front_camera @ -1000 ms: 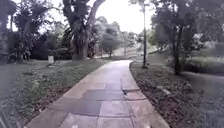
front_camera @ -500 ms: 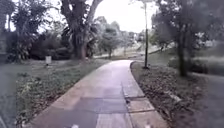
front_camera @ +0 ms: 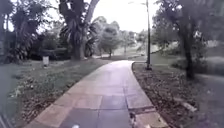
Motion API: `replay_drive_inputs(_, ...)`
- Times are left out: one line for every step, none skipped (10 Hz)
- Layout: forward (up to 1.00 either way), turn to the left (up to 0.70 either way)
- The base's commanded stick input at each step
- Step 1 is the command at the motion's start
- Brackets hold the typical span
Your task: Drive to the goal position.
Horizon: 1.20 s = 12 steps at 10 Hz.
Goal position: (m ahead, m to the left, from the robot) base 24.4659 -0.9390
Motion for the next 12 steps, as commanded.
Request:
replay_drive_inputs(0.7, 0.0)
replay_drive_inputs(0.7, 0.0)
replay_drive_inputs(0.7, -0.15)
replay_drive_inputs(0.7, -0.35)
replay_drive_inputs(0.7, -0.35)
replay_drive_inputs(0.7, -0.28)
replay_drive_inputs(0.7, -0.11)
replay_drive_inputs(0.7, 0.0)
replay_drive_inputs(0.7, 0.0)
replay_drive_inputs(0.7, 0.0)
replay_drive_inputs(0.7, 0.0)
replay_drive_inputs(0.7, 0.0)
